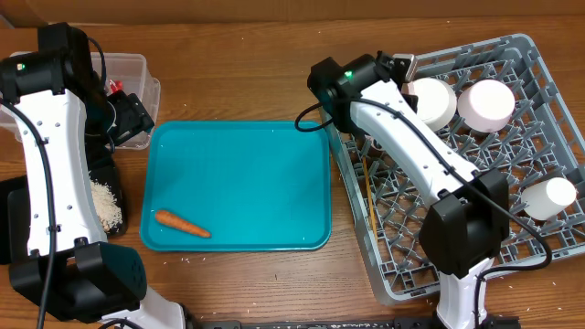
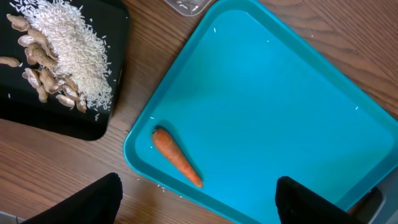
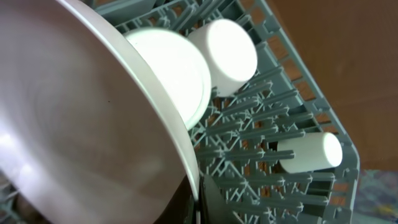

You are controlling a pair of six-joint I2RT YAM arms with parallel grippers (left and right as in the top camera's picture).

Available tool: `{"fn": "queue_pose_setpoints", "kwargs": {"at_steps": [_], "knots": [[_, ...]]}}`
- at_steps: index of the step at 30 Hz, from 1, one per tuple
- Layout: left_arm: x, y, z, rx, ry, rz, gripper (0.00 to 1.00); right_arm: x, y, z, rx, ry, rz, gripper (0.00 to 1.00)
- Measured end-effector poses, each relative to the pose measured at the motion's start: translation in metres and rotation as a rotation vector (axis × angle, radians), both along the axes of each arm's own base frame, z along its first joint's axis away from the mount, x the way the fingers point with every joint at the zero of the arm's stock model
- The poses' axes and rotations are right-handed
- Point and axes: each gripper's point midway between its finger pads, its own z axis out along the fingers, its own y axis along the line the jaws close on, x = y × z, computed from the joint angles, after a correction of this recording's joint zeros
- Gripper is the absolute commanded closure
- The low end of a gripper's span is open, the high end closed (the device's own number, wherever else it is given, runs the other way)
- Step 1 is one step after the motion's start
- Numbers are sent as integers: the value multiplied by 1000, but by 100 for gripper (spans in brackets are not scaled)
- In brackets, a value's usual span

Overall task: Sort waste into correct bins and load items into the dishwasher
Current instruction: 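Stand the plate upright in the rack's near-left slots and release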

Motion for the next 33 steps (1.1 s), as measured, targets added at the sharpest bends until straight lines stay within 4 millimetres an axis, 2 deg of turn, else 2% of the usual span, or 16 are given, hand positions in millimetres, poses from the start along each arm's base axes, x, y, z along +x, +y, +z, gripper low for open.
{"fn": "queue_pose_setpoints", "kwargs": {"at_steps": [2,4,8,12,18,23,26,28,30,33], "knots": [[0,0,0,0,0,0,19,-2,8,-3,18,10,12,96],[0,0,0,0,-1,0,19,-5,18,-5,33,15,33,88],[1,0,0,1,-4,0,18,-16,51,-10,69,34,103,18],[1,0,0,1,-3,0,18,-28,77,-12,78,44,170,0],[0,0,0,0,1,0,17,-30,85,-14,103,61,187,0],[-3,-1,0,-3,11,-1,16,-19,118,-6,293,67,305,0],[-6,-1,-1,-6,24,0,16,-23,138,20,440,66,406,0],[-9,-3,-1,-9,37,-2,16,-27,142,44,523,42,448,0],[-11,-5,-2,-11,47,-8,16,-29,138,71,594,1,475,0],[-14,-12,-2,-15,64,-27,15,-30,114,105,678,-58,471,0]]}}
